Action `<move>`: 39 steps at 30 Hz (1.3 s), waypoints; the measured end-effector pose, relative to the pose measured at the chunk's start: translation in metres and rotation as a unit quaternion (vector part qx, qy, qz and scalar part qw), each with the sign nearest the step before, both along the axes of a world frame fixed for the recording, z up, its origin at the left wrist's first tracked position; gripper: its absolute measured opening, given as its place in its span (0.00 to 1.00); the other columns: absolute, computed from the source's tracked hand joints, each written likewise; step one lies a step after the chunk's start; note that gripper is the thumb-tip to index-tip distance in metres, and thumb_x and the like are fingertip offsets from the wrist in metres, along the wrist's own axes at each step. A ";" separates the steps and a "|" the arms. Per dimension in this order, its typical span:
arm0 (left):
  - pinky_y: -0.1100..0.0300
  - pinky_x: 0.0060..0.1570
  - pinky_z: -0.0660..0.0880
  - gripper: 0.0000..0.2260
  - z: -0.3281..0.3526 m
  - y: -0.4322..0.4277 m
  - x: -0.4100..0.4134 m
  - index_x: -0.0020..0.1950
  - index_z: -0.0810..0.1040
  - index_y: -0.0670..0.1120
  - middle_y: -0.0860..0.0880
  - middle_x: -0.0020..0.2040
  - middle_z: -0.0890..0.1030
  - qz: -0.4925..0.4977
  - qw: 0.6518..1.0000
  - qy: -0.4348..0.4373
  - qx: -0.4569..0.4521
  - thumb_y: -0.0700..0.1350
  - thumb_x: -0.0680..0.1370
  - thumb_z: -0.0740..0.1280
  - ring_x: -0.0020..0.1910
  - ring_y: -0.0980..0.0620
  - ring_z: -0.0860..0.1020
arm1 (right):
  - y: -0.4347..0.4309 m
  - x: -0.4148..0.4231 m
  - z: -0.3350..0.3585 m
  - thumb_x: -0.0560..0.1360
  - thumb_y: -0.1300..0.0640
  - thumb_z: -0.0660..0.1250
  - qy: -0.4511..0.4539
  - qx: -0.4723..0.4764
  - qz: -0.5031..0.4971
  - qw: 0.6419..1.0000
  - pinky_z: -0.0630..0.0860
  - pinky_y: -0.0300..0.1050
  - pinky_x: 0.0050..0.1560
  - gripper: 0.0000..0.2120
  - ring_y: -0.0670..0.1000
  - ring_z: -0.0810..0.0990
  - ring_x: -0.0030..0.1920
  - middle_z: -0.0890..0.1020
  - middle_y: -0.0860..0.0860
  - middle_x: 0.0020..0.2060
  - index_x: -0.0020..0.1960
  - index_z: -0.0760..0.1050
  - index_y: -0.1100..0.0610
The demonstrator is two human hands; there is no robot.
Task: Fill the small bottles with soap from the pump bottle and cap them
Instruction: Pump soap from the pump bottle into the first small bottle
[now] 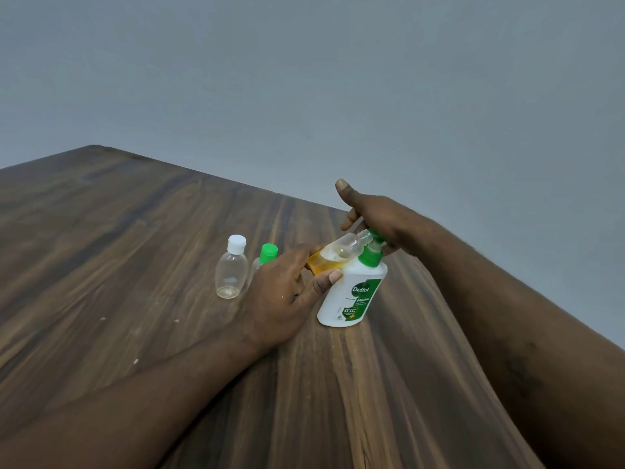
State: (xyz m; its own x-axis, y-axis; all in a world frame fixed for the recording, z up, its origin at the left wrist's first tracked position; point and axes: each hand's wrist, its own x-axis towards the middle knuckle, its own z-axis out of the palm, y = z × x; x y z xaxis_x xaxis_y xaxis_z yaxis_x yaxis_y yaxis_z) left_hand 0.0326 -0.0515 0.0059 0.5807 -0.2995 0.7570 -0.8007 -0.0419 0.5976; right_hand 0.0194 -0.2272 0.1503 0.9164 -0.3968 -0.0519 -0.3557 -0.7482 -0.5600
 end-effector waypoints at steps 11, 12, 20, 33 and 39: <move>0.66 0.32 0.68 0.23 -0.003 0.001 0.002 0.61 0.80 0.46 0.60 0.37 0.76 -0.007 1.000 0.003 0.021 0.63 0.80 0.63 0.37 0.58 0.77 | -0.001 0.003 -0.017 0.77 0.23 0.50 0.012 0.016 0.001 1.000 0.80 0.56 0.57 0.43 0.56 0.85 0.49 0.86 0.55 0.48 0.52 0.84 0.59; 0.64 0.32 0.69 0.23 -0.003 0.001 0.003 0.60 0.80 0.46 0.59 0.37 0.77 -0.006 1.000 0.004 0.023 0.64 0.80 0.62 0.37 0.57 0.78 | -0.001 0.003 -0.016 0.78 0.23 0.50 0.012 0.012 0.005 1.000 0.80 0.56 0.58 0.43 0.56 0.85 0.50 0.87 0.55 0.48 0.52 0.84 0.60; 0.72 0.34 0.64 0.21 0.002 0.002 -0.001 0.65 0.80 0.47 0.63 0.36 0.75 -0.002 1.000 0.006 0.007 0.60 0.81 0.65 0.37 0.61 0.77 | 0.002 -0.004 -0.003 0.78 0.23 0.49 0.001 0.022 0.003 1.000 0.80 0.55 0.55 0.40 0.55 0.83 0.50 0.84 0.54 0.48 0.51 0.83 0.57; 0.58 0.33 0.73 0.23 0.000 0.002 0.002 0.62 0.80 0.48 0.57 0.40 0.80 -0.021 0.999 0.019 0.023 0.64 0.80 0.63 0.37 0.56 0.78 | -0.004 0.002 -0.018 0.76 0.22 0.52 -0.004 0.045 0.002 0.999 0.79 0.54 0.56 0.44 0.55 0.84 0.47 0.86 0.55 0.47 0.51 0.85 0.60; 0.65 0.33 0.72 0.19 0.001 0.002 -0.002 0.63 0.80 0.48 0.64 0.37 0.81 -0.048 0.997 0.063 0.012 0.59 0.80 0.69 0.34 0.61 0.79 | -0.007 -0.002 -0.017 0.75 0.23 0.59 -0.103 0.052 -0.003 0.993 0.77 0.50 0.49 0.35 0.53 0.86 0.47 0.88 0.49 0.41 0.45 0.86 0.54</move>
State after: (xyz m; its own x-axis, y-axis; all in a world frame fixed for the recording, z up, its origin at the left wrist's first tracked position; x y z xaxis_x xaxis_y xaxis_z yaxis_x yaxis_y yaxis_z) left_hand 0.0309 -0.0498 0.0072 0.6387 -0.3755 0.6716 -0.7204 0.0150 0.6934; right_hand 0.0172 -0.2338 0.1329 0.9092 -0.4053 0.0950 -0.2307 -0.6805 -0.6955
